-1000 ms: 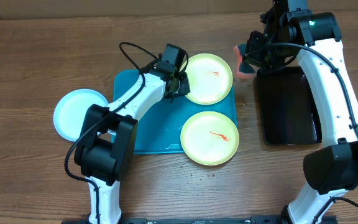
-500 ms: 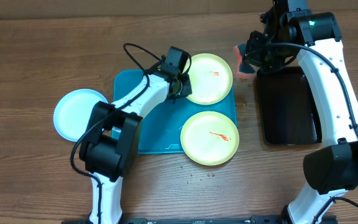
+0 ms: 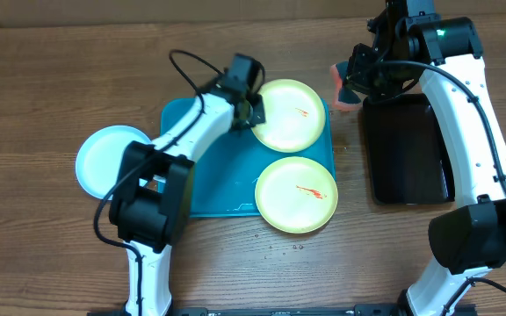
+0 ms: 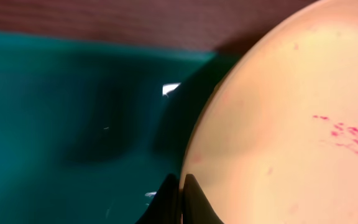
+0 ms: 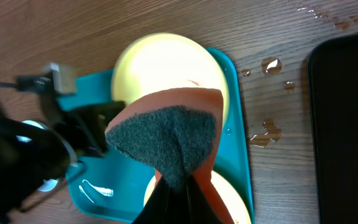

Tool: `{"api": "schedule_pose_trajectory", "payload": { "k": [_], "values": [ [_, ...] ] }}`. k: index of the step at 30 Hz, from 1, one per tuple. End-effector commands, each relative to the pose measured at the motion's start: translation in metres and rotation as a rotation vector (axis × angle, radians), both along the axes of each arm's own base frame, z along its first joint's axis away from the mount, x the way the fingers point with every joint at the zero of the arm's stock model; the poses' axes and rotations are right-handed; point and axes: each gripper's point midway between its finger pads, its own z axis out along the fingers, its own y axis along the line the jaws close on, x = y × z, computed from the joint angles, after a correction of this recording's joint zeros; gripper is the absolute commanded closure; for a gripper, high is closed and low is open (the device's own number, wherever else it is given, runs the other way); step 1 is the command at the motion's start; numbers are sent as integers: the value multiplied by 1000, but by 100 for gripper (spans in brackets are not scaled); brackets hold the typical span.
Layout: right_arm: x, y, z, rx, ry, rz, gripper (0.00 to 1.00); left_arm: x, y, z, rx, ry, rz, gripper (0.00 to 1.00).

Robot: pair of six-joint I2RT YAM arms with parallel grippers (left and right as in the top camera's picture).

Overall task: Clean dirty plates on tray and stack at the side
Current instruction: 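Grip the upper yellow plate's rim and drag it toward the tray's left side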

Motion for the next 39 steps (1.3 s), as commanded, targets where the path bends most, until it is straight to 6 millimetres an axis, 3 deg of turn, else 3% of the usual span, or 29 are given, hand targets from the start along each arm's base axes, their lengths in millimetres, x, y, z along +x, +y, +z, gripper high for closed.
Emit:
{"api": "schedule_pose_trajectory", "payload": {
  "k": [1, 6, 15, 25, 30, 33, 39],
  "values": [
    [3, -3, 3, -8, -21, 5, 96, 29, 35, 27, 80, -56, -36, 96],
    [3, -3, 3, -8, -21, 5, 96, 22, 70, 41, 185, 9, -108, 96],
    [2, -3, 3, -9, -14, 5, 96, -26, 115, 27, 292, 230, -307, 96],
    [-1, -4, 1, -13, -1, 9, 96, -39, 117, 26, 292, 278, -340, 95],
    [-1, -4, 2, -13, -4, 11, 96, -53, 118, 25, 254, 350, -213, 61],
    [-1, -4, 2, -14, -3, 12, 96, -63, 108, 25, 177, 397, -140, 66],
    [-2, -4, 1, -15, -3, 14, 96, -66, 99, 26, 103, 411, -118, 62]
  ]
}}
